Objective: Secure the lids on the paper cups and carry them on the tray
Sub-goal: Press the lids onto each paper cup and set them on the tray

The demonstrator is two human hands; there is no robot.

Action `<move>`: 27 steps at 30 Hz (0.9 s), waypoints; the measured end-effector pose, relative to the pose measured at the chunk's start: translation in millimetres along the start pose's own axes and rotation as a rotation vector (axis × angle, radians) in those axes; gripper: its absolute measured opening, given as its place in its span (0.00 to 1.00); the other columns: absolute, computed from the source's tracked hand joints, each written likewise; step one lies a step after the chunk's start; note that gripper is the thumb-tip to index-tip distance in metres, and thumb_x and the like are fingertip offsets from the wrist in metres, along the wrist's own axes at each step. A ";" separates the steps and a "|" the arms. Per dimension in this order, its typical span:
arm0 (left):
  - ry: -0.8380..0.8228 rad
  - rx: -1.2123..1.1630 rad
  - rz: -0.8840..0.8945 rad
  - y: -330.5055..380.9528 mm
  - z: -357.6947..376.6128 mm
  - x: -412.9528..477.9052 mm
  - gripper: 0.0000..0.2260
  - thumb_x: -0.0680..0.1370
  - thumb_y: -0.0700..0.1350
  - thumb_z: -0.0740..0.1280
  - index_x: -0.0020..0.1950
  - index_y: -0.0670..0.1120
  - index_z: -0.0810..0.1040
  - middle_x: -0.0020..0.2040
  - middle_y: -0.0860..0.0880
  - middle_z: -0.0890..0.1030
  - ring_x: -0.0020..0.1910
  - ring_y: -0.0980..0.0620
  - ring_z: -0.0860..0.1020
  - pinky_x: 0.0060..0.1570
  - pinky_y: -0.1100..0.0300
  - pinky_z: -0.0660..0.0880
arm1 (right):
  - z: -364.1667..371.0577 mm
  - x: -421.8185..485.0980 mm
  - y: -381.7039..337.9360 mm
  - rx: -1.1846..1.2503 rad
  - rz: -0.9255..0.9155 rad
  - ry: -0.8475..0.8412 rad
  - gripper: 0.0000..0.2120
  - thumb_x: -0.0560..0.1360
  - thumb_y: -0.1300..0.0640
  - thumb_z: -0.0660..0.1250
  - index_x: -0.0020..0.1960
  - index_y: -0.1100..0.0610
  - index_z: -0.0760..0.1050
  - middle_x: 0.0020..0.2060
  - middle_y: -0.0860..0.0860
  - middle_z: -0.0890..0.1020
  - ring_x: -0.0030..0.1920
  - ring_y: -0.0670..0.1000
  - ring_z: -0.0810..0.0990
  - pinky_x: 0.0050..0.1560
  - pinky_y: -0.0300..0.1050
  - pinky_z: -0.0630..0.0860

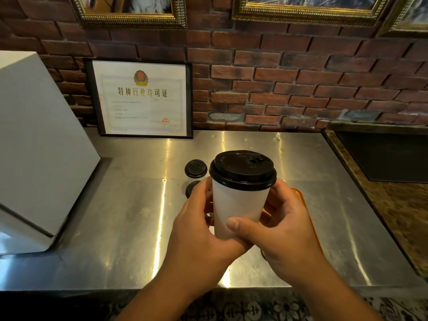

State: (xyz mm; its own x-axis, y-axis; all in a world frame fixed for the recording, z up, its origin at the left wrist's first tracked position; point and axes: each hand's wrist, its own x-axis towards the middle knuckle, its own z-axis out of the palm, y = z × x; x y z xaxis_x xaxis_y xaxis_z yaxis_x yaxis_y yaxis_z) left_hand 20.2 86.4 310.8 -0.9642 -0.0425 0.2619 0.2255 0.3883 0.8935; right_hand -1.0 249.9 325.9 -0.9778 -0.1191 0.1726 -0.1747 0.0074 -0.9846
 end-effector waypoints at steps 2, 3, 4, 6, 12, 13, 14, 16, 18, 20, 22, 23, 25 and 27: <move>-0.006 -0.006 0.002 -0.8 -2.2 1.4 0.42 0.62 0.65 0.80 0.71 0.74 0.64 0.63 0.66 0.78 0.60 0.64 0.78 0.44 0.71 0.81 | -1.4 1.5 -1.6 0.021 0.012 -0.027 0.38 0.61 0.50 0.86 0.67 0.36 0.75 0.61 0.43 0.84 0.63 0.49 0.84 0.54 0.47 0.86; -0.010 -0.007 0.004 -1.6 -3.0 2.0 0.42 0.62 0.64 0.81 0.71 0.74 0.64 0.62 0.66 0.78 0.60 0.64 0.78 0.44 0.71 0.80 | -2.5 2.4 -2.4 0.040 0.020 -0.045 0.39 0.62 0.50 0.85 0.70 0.41 0.75 0.62 0.46 0.84 0.64 0.52 0.84 0.55 0.50 0.86; -0.016 -0.006 0.005 -2.4 -3.9 2.6 0.42 0.62 0.63 0.81 0.71 0.74 0.63 0.62 0.67 0.78 0.61 0.65 0.78 0.43 0.72 0.80 | -3.2 3.2 -3.1 0.060 0.029 -0.061 0.39 0.63 0.51 0.84 0.72 0.45 0.74 0.63 0.49 0.84 0.64 0.54 0.84 0.57 0.54 0.86; -0.030 -0.002 0.006 -3.7 -5.2 3.8 0.43 0.62 0.63 0.81 0.71 0.75 0.62 0.63 0.68 0.77 0.61 0.66 0.77 0.43 0.73 0.79 | -4.1 4.0 -4.1 0.080 0.040 -0.074 0.38 0.65 0.51 0.82 0.72 0.49 0.74 0.62 0.51 0.84 0.63 0.56 0.84 0.57 0.56 0.86; -0.046 0.007 0.032 -4.1 -2.0 4.4 0.44 0.63 0.63 0.82 0.74 0.73 0.62 0.65 0.66 0.76 0.63 0.65 0.77 0.45 0.73 0.80 | -4.2 5.0 -1.4 0.083 0.041 -0.017 0.36 0.61 0.51 0.85 0.67 0.44 0.78 0.60 0.49 0.86 0.62 0.55 0.85 0.55 0.55 0.86; -0.042 0.002 0.032 -3.8 -1.3 4.5 0.44 0.63 0.63 0.82 0.73 0.73 0.63 0.65 0.66 0.77 0.62 0.64 0.78 0.45 0.73 0.80 | -4.4 5.2 -0.5 0.078 0.039 -0.013 0.37 0.61 0.51 0.85 0.67 0.44 0.78 0.60 0.49 0.86 0.62 0.55 0.85 0.55 0.55 0.86; -0.039 -0.005 0.031 -3.4 -0.7 4.7 0.43 0.64 0.64 0.82 0.73 0.74 0.63 0.65 0.66 0.77 0.62 0.65 0.78 0.45 0.73 0.79 | -4.5 5.6 0.3 0.076 0.037 -0.010 0.37 0.60 0.52 0.85 0.67 0.43 0.78 0.60 0.49 0.86 0.62 0.54 0.85 0.55 0.54 0.86; -0.025 -0.001 0.033 -2.2 -0.2 5.8 0.42 0.64 0.66 0.81 0.72 0.75 0.63 0.64 0.68 0.77 0.62 0.66 0.77 0.43 0.75 0.78 | -4.9 6.9 0.3 0.084 0.035 -0.010 0.38 0.60 0.51 0.86 0.68 0.43 0.77 0.61 0.49 0.85 0.62 0.53 0.85 0.55 0.53 0.86; -0.011 0.009 0.038 -1.7 -0.5 7.4 0.40 0.63 0.67 0.80 0.71 0.76 0.64 0.64 0.69 0.77 0.63 0.68 0.76 0.42 0.78 0.75 | -6.3 9.3 -0.4 0.086 0.034 -0.029 0.40 0.61 0.52 0.86 0.70 0.46 0.76 0.62 0.50 0.85 0.64 0.55 0.84 0.57 0.54 0.85; -0.013 0.016 0.042 -2.0 -1.1 9.2 0.40 0.63 0.67 0.80 0.71 0.76 0.64 0.64 0.69 0.77 0.63 0.67 0.75 0.42 0.78 0.74 | -7.8 11.7 -1.9 0.077 0.035 -0.068 0.41 0.63 0.52 0.86 0.73 0.49 0.75 0.64 0.51 0.84 0.65 0.56 0.83 0.59 0.54 0.85; -0.020 0.033 0.048 -2.3 -1.8 10.7 0.41 0.63 0.67 0.80 0.71 0.75 0.64 0.64 0.69 0.77 0.64 0.67 0.75 0.42 0.78 0.74 | -8.9 12.7 -1.8 0.079 0.027 -0.093 0.39 0.64 0.54 0.85 0.72 0.48 0.75 0.64 0.51 0.84 0.65 0.56 0.83 0.59 0.52 0.85; -0.027 0.034 0.053 -2.3 -2.0 11.0 0.41 0.63 0.67 0.80 0.72 0.75 0.64 0.64 0.69 0.77 0.64 0.67 0.75 0.43 0.78 0.75 | -9.5 12.6 -1.1 0.083 0.021 -0.090 0.38 0.64 0.55 0.85 0.71 0.47 0.76 0.63 0.51 0.85 0.65 0.55 0.83 0.58 0.50 0.85; -0.037 0.034 0.060 -1.8 -1.6 11.0 0.42 0.63 0.66 0.80 0.73 0.74 0.64 0.65 0.68 0.77 0.65 0.66 0.75 0.45 0.77 0.76 | -10.1 12.1 0.9 0.075 0.007 -0.066 0.38 0.62 0.56 0.86 0.69 0.44 0.78 0.62 0.49 0.85 0.64 0.53 0.84 0.56 0.46 0.85; -0.034 0.037 0.068 -0.9 -1.3 10.5 0.42 0.63 0.66 0.81 0.73 0.74 0.63 0.66 0.68 0.77 0.65 0.65 0.76 0.47 0.77 0.76 | -10.2 10.9 3.5 0.054 -0.006 -0.046 0.39 0.60 0.55 0.86 0.67 0.40 0.78 0.62 0.47 0.85 0.63 0.50 0.84 0.54 0.42 0.84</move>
State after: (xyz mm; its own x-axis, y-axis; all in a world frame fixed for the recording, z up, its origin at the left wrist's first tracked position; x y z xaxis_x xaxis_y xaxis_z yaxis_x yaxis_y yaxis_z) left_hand 10.1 84.5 313.2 -0.9512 0.0159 0.3082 0.2857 0.4229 0.8599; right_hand -13.4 258.8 324.7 -0.9702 -0.1642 0.1779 -0.1725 -0.0464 -0.9839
